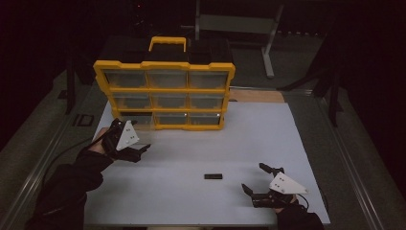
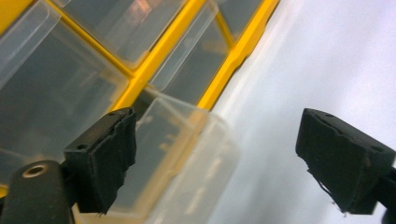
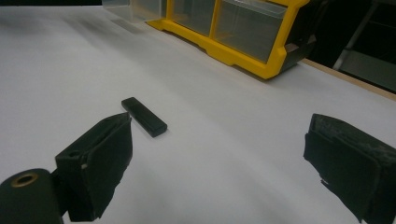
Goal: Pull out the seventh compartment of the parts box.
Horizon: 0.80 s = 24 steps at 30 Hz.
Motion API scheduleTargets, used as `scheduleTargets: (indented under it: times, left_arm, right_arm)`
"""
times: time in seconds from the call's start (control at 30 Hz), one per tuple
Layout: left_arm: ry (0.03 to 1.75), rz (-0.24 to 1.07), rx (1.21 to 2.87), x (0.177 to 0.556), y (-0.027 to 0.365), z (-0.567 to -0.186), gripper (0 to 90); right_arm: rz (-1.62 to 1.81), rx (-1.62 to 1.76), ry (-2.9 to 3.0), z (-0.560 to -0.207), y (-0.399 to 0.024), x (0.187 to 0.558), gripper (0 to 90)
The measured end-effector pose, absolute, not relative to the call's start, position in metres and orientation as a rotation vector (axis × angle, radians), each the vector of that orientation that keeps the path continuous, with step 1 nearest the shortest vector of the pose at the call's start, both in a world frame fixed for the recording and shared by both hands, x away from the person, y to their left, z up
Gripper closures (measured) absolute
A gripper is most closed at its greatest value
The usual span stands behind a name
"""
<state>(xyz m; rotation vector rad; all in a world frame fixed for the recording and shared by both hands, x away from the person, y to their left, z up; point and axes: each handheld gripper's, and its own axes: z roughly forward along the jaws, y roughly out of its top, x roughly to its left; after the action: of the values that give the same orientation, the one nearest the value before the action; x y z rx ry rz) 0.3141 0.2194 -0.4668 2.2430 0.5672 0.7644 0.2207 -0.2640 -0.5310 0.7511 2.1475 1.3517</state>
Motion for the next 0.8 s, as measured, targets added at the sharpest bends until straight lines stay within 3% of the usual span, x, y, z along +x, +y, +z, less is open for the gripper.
scheduleTargets:
  times: [0.23, 0.4, 0.8]
  left_arm:
    - [0.663, 0.604, 2.125, 0.306, 0.224, -0.471, 0.0]
    - [0.689, 0.523, 2.035, 0.297, 0.224, -0.476, 0.0]
    - [0.694, 0.483, 2.021, 0.276, 0.217, -0.497, 0.0]
  right_arm:
    - [1.35, 0.75, 2.15, -0.531, -0.263, 0.22, 7.9]
    - [1.35, 0.748, 2.15, -0.531, -0.263, 0.22, 7.9]
    - [1.354, 0.749, 2.151, -0.531, -0.262, 0.22, 7.9]
